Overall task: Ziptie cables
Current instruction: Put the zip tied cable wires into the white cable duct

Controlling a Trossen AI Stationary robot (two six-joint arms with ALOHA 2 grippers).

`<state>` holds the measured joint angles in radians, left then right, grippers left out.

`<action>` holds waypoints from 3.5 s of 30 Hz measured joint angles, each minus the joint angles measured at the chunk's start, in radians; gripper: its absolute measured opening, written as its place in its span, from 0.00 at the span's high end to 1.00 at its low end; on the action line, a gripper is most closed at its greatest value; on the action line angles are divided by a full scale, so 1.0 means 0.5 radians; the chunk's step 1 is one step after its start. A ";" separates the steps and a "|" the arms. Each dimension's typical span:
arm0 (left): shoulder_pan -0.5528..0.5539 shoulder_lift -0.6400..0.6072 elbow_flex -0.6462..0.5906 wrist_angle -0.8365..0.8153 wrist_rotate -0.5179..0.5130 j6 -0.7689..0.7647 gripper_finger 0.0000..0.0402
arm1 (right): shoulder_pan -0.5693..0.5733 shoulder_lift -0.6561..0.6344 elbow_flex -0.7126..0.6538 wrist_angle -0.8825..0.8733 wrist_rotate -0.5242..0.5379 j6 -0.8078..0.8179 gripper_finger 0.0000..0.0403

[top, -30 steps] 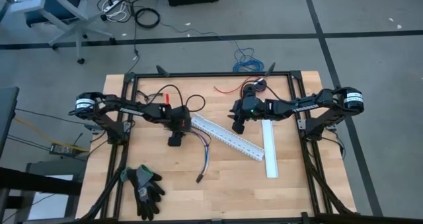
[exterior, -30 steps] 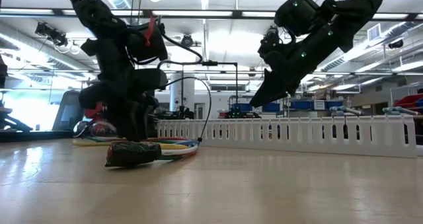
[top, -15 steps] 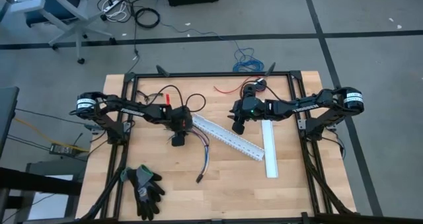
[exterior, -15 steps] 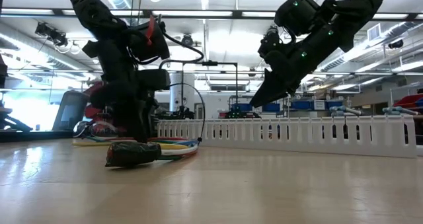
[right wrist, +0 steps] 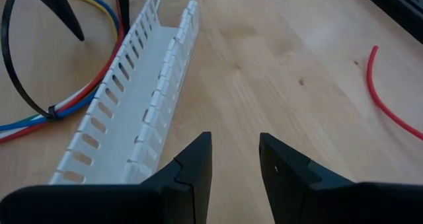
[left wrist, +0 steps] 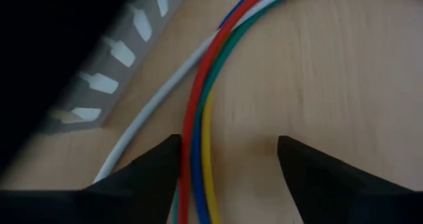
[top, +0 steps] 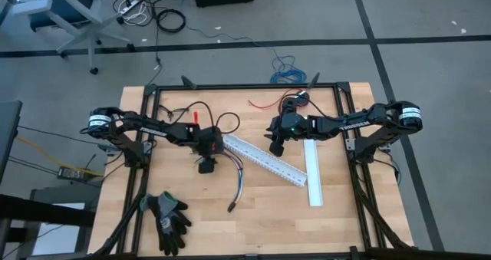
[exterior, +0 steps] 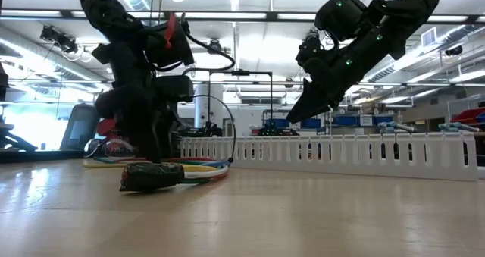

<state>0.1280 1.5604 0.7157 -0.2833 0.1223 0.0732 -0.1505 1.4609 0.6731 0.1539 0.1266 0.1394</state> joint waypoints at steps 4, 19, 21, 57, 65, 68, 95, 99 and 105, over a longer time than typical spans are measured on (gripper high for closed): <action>-0.002 0.001 0.177 -0.358 -0.075 0.103 0.28 | 0.001 0.000 0.000 0.000 0.001 0.000 0.72; 0.046 0.196 0.238 -0.283 -0.252 0.370 0.26 | 0.048 0.000 -0.001 -0.007 -0.088 0.089 0.72; 0.063 0.228 0.242 -0.284 -0.248 0.370 0.26 | 0.071 0.000 -0.001 -0.009 -0.090 0.094 0.72; 0.207 0.246 0.241 -0.472 -0.131 0.218 0.33 | 0.465 -0.230 -0.003 0.147 -0.077 0.624 0.72; 0.158 0.245 0.241 -0.471 -0.146 0.189 0.35 | 0.537 0.007 -0.002 0.683 -0.033 0.840 0.72; 0.156 0.245 0.241 -0.471 -0.152 0.199 0.35 | 0.537 0.150 -0.002 0.772 -0.035 0.988 0.72; 0.149 0.245 0.243 -0.511 -0.183 0.242 0.35 | 0.937 1.253 1.661 -1.106 0.271 2.299 0.72; 0.148 0.244 0.245 -0.543 -0.179 0.269 0.35 | 0.948 1.382 1.925 -1.569 0.329 2.488 0.72; 0.148 0.243 0.244 -0.552 -0.176 0.304 0.35 | 0.969 1.524 2.195 -1.797 0.330 2.663 0.72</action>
<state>0.2020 1.6821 0.8379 -0.5595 0.0345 0.2253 0.3340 2.2229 1.7708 -0.7444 0.2914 1.4710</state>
